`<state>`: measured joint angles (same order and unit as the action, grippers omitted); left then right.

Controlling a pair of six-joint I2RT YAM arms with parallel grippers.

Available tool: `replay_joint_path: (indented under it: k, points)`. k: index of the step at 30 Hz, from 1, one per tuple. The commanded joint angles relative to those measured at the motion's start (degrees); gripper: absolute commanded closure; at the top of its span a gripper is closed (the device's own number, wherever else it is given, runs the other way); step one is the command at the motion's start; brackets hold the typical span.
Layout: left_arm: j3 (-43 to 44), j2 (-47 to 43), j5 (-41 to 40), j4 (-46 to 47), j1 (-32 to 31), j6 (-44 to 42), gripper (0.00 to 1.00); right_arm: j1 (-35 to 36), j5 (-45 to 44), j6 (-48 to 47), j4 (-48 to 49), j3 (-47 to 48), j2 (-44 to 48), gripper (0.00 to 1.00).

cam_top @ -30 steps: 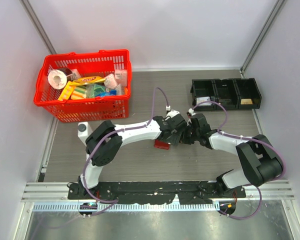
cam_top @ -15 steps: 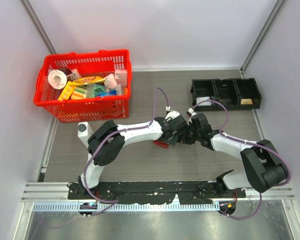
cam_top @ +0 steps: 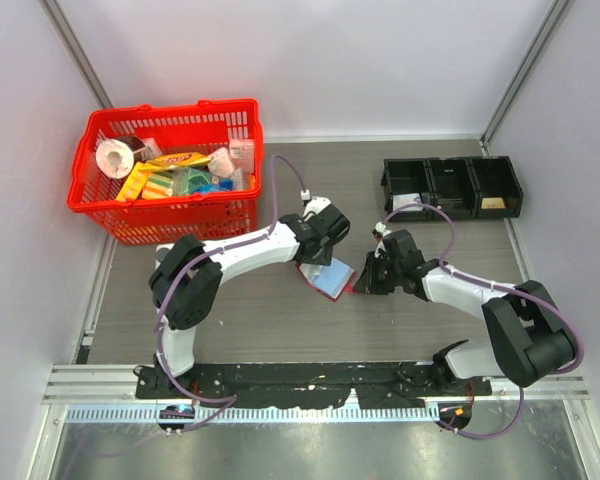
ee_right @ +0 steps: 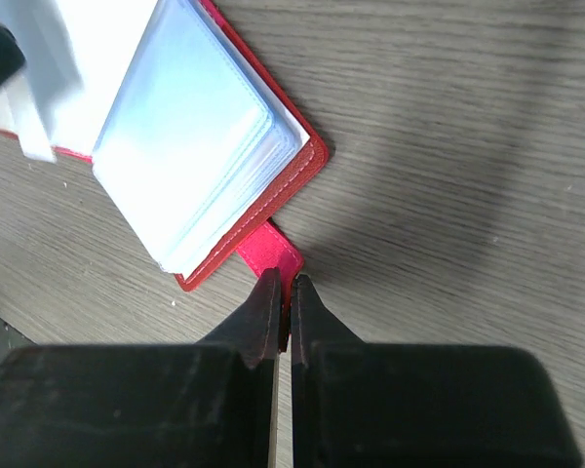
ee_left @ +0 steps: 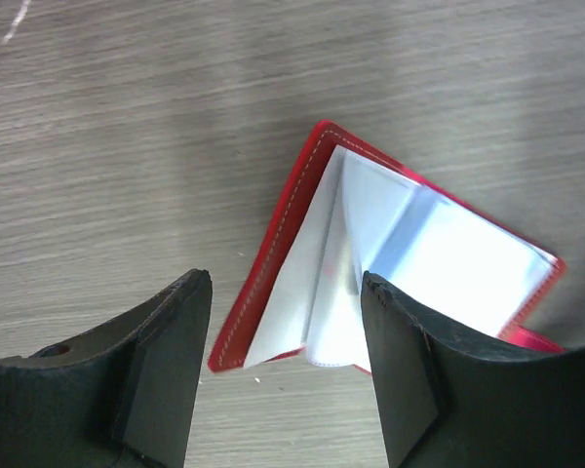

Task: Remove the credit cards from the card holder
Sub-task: Open the card holder at the center of the board.

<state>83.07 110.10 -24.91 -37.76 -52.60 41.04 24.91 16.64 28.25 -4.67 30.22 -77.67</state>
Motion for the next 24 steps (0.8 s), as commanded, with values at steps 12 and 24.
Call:
replay_joint_path:
  k: [12,24]
  points:
    - [-9.23,-3.05,4.42,3.83,4.17,1.94,0.54,-0.38,-3.46,-1.88,-6.93,4.93,2.08,0.88]
    - [-14.51,-4.99,9.78,7.26,4.17,6.33,0.64,0.85,-7.50,3.47,-10.81,15.31,6.74,0.40]
